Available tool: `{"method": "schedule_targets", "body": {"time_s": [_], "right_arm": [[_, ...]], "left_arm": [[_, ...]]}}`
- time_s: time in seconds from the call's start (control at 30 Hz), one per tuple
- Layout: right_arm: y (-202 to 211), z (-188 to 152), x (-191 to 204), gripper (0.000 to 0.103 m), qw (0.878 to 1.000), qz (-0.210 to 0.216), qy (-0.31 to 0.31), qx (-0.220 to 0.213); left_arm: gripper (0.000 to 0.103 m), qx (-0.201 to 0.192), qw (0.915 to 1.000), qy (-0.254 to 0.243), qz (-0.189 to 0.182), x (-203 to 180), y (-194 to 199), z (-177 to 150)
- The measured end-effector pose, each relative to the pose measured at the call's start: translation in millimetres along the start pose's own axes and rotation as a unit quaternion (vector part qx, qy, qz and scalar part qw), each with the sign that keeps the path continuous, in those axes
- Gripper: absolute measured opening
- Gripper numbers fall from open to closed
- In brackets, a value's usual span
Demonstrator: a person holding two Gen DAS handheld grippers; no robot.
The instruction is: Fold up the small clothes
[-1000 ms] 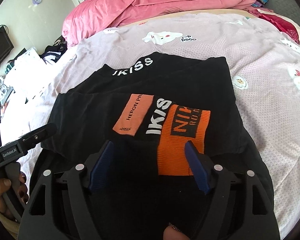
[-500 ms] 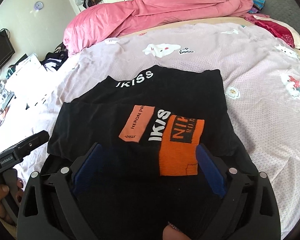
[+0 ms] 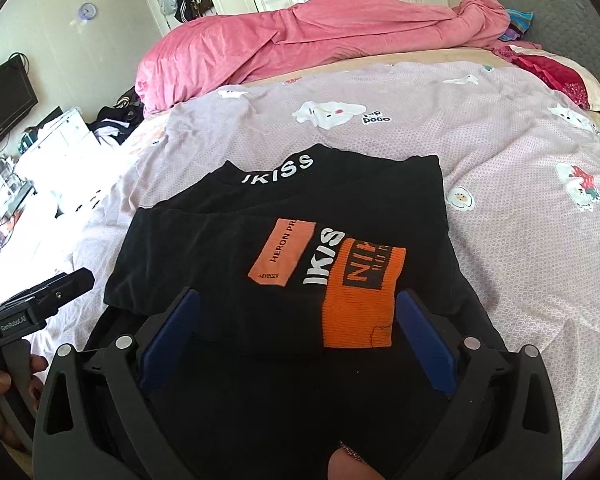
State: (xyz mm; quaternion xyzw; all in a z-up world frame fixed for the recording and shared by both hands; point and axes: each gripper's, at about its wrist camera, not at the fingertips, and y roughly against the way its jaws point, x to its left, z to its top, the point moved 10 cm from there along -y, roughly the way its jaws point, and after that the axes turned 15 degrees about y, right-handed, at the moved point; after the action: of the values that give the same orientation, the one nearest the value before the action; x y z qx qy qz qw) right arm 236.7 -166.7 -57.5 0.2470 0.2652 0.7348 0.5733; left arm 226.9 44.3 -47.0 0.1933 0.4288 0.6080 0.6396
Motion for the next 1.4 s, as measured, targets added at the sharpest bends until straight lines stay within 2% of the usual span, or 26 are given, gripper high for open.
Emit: {"method": "schedule_targets", "body": {"time_s": [0.3, 0.53, 1.4], "right_arm": [[13.9, 1.6, 5.2, 0.098, 1.000, 0.005, 0.004, -0.011], [28.1, 4.8, 9.4, 0.098, 1.000, 0.004, 0.017, -0.020], [55.7, -12.8, 19.8, 0.098, 0.999, 0.001, 0.040, -0.021]], "left_arm": [[0.094, -0.015, 0.9998, 0.006, 0.013, 10.5, 18.9, -2.8], [0.094, -0.038, 0.9987, -0.008, 0.034, 15.8, 36.0, -4.0], [0.094, -0.029, 0.9985, 0.012, 0.044, 53.1, 63.4, -38.3]]}}
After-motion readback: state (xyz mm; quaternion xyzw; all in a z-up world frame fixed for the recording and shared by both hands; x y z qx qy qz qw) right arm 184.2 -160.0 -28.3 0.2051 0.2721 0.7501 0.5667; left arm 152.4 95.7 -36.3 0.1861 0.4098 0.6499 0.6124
